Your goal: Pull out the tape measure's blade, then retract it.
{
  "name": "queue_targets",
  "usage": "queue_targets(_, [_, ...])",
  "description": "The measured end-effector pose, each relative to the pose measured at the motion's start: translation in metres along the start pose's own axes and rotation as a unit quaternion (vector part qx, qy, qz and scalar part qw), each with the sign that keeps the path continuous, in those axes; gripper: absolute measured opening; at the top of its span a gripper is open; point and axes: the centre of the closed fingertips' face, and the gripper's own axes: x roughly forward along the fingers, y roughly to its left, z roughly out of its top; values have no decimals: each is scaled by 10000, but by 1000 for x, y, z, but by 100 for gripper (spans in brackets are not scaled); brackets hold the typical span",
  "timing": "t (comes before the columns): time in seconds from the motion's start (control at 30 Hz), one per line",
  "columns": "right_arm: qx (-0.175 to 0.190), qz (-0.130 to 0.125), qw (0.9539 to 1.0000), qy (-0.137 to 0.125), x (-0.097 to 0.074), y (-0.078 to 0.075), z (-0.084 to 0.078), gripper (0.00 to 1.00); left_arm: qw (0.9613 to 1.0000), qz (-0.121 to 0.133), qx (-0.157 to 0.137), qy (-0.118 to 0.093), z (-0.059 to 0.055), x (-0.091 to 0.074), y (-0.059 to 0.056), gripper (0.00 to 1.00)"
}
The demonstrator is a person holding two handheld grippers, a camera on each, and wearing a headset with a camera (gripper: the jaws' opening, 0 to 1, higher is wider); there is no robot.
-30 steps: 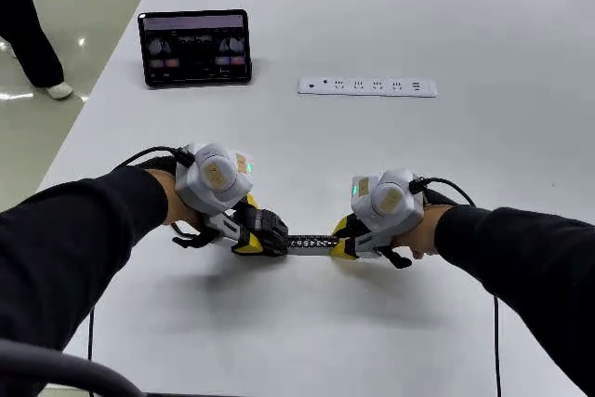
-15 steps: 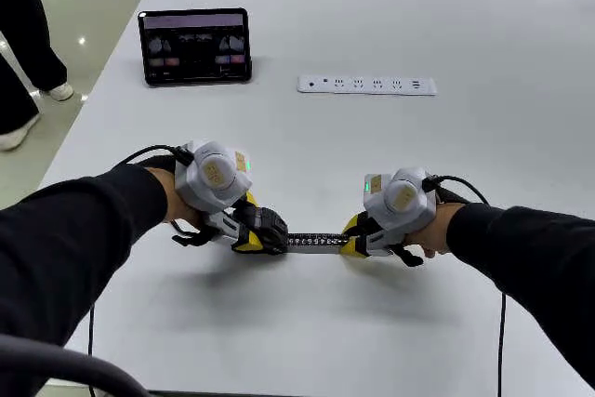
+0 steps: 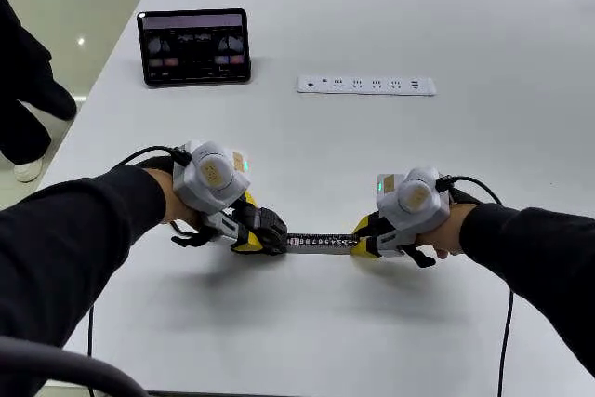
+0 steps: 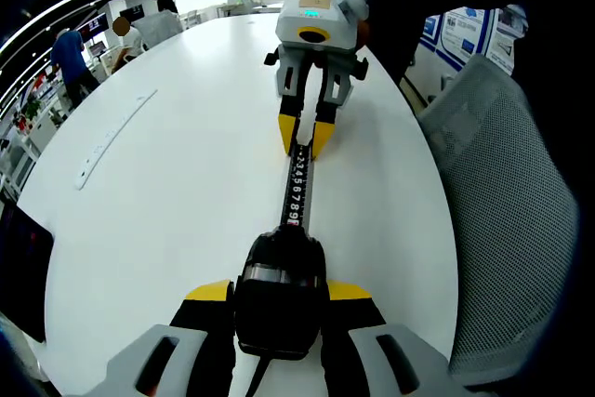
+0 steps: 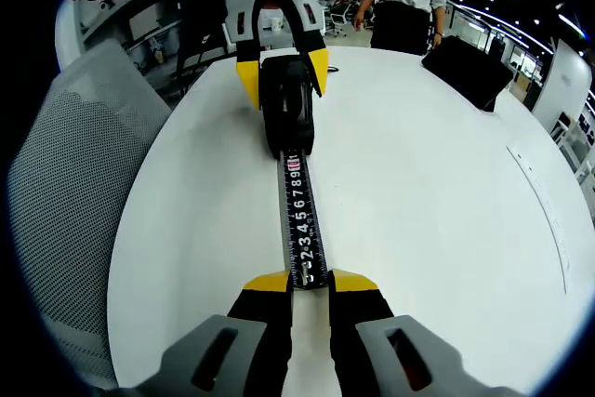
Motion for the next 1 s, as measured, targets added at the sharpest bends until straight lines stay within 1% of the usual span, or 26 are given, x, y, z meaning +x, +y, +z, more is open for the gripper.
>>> queue_targets(1.0, [190, -112, 9997, 89, -24, -3, -30, 9, 10000, 42, 9, 0, 0, -1, 1, 32])
